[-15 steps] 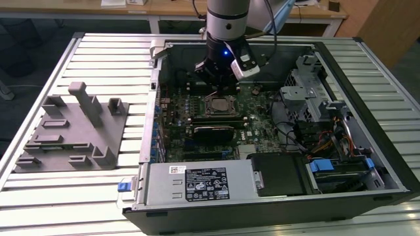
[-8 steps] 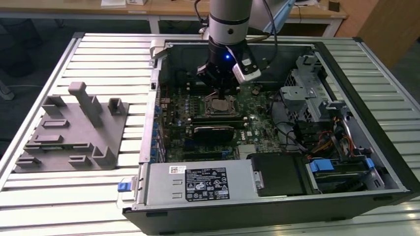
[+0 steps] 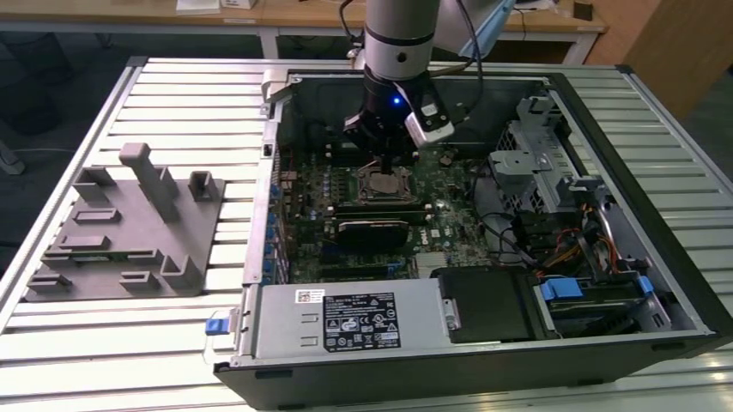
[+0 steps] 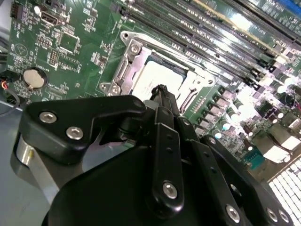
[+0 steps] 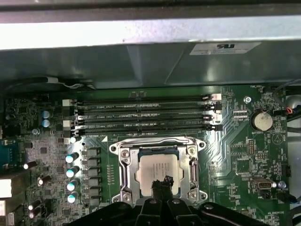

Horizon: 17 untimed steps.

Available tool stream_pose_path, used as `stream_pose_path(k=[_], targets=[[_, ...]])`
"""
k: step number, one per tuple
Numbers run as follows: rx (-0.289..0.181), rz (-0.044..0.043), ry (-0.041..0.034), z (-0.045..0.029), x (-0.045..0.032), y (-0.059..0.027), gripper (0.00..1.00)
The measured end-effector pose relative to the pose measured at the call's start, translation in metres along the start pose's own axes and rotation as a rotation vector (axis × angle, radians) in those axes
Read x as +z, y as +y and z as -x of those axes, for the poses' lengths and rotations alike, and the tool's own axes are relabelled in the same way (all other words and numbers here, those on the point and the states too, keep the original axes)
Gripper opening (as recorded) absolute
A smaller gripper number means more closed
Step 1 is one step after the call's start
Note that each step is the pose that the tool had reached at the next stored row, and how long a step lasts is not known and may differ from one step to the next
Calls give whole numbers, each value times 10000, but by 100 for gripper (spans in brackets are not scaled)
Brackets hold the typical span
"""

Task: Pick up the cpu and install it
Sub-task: 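Install the first cpu locking lever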

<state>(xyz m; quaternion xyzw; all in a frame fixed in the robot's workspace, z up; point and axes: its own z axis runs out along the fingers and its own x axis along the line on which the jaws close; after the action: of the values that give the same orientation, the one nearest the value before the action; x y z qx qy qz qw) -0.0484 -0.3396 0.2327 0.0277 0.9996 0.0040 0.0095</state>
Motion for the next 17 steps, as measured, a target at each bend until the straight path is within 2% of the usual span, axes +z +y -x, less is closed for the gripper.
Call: stream_pose_path(k=[5, 12, 15, 17], targets=[[1, 2, -1, -3, 6, 0, 11], [3, 15, 1, -62, 4, -4, 11], [5, 95, 4, -78, 4, -4, 11], [6, 223, 13, -85, 4, -5, 11]])
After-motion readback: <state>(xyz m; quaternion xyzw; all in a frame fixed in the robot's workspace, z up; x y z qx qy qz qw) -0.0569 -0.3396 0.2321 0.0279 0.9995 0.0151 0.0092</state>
